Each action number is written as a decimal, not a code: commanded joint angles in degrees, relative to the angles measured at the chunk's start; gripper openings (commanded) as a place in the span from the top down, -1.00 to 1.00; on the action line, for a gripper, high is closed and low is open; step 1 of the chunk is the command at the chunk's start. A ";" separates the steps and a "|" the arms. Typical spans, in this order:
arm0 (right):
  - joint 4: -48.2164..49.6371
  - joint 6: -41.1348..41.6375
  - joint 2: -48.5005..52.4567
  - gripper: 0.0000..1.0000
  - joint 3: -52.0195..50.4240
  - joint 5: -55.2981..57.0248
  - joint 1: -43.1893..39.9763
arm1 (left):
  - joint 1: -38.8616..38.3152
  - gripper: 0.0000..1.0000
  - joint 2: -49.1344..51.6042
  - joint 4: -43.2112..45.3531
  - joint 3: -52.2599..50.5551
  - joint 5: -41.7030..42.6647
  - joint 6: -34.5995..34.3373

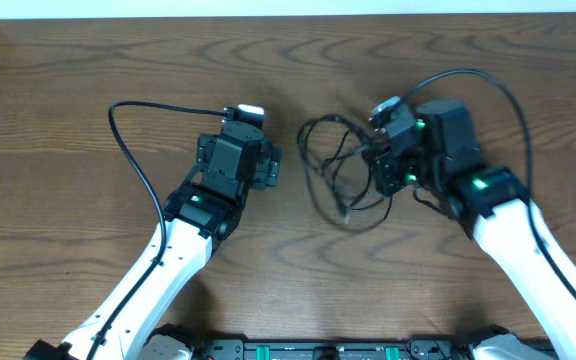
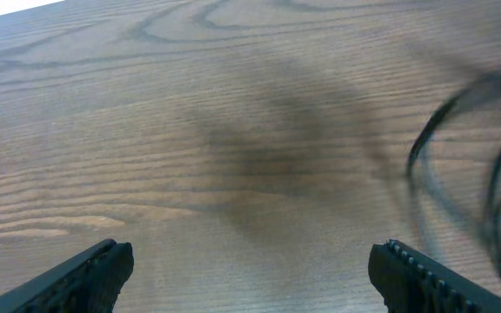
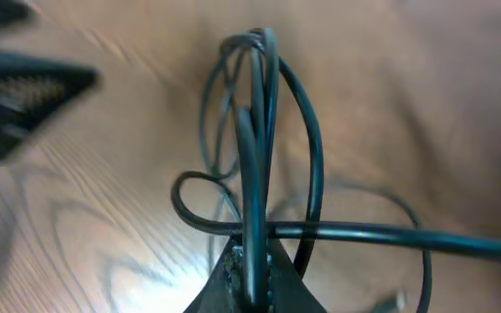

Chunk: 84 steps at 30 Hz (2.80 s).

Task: Untangle cables
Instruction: 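Lower the right gripper onto the black cable pile and grasp a loop, then pull the black cable up and right with the right gripper, stretching it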

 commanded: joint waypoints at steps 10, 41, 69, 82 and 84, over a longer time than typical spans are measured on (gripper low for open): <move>1.49 0.57 -6.60 0.88 0.79 -0.04 0.17 | 0.20 -0.83 -0.50 -0.02 0.61 -0.52 -0.11; -0.74 -0.28 17.64 -0.43 0.76 1.36 0.26 | 0.20 -0.83 -0.50 -0.02 0.61 -0.52 -0.11; 24.30 9.99 -2.05 0.98 8.44 -24.15 -6.16 | 0.20 -0.82 -0.50 -0.02 0.61 -0.52 -0.11; 40.37 20.83 -9.07 0.98 10.27 -22.38 -12.24 | 0.20 -0.82 -0.50 -0.02 0.61 -0.52 -0.11; 43.39 22.01 -8.81 0.98 10.27 -21.84 -13.35 | 0.20 -0.82 -0.50 -0.02 0.61 -0.55 -0.11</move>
